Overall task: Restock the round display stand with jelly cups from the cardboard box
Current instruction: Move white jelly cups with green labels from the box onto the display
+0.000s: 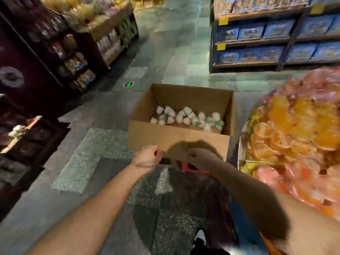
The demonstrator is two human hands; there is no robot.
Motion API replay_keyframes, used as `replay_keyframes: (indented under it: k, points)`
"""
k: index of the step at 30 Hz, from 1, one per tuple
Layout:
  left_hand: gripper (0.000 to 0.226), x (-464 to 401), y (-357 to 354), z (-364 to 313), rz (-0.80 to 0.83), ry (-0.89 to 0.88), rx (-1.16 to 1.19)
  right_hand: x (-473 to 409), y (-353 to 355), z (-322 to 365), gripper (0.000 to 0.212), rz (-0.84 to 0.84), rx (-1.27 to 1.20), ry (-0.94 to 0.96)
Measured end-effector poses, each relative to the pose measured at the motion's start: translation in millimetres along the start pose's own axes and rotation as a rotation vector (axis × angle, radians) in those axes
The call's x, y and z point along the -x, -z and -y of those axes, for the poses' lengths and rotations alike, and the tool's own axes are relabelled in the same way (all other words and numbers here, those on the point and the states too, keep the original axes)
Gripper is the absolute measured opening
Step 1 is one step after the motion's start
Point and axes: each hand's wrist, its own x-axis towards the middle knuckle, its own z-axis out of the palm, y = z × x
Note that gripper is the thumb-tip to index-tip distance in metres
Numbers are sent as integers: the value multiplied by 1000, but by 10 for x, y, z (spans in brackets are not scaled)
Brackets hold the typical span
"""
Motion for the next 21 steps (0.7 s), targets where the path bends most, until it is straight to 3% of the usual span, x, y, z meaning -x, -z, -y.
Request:
replay_keyframes:
  k: [4, 16, 21]
  points:
    - [23, -619, 176, 117, 29, 64, 116, -621, 194, -27, 18, 52, 113, -27]
    - [21, -2892, 689, 680, 80, 68, 41, -2331, 556, -308, 29, 35, -33, -176]
    - [26, -3967, 588, 979, 194, 129, 96, -3173, 439, -372, 31, -2, -50, -440]
